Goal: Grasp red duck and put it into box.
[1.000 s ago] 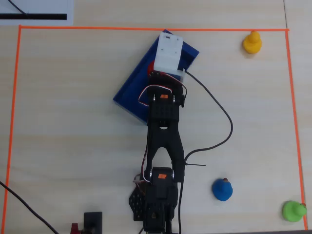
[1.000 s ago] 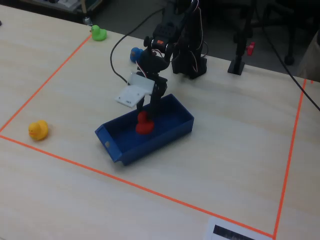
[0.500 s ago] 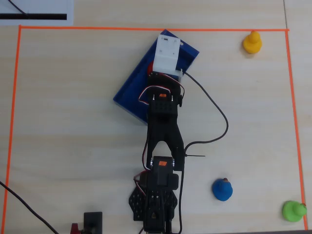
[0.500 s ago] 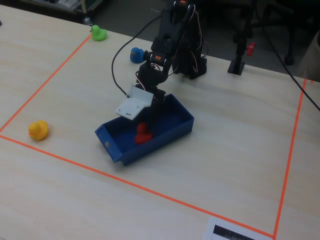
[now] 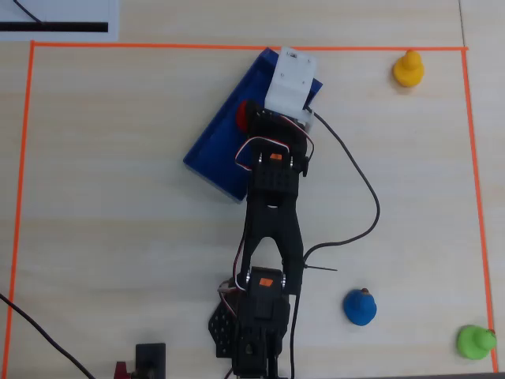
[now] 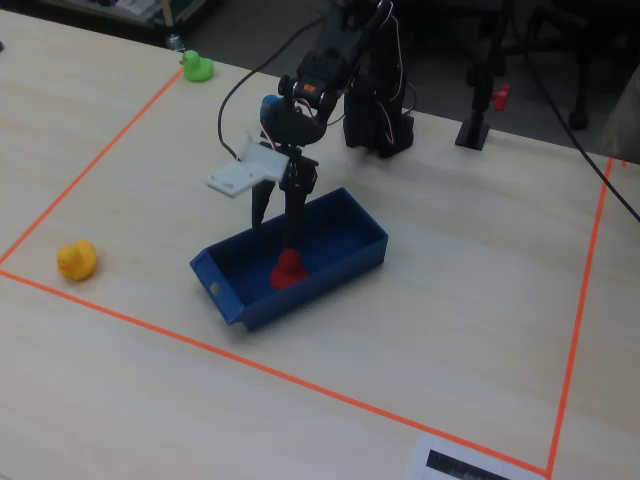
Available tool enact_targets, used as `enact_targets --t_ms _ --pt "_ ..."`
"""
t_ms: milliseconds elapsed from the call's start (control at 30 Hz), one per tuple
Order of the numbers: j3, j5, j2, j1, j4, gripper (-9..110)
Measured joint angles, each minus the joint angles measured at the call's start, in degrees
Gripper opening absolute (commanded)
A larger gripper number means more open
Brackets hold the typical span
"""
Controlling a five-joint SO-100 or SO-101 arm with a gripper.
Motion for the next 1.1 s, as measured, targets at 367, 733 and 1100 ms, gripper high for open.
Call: enact_targets --t_ms 367,733,1100 --pt "0.79 2.37 26.1 -1.49 28.92 0" --pt "32.52 -12.39 66.53 -14.68 56.43 0" --pt "52.91 -13.89 85.69 -14.77 52.65 0"
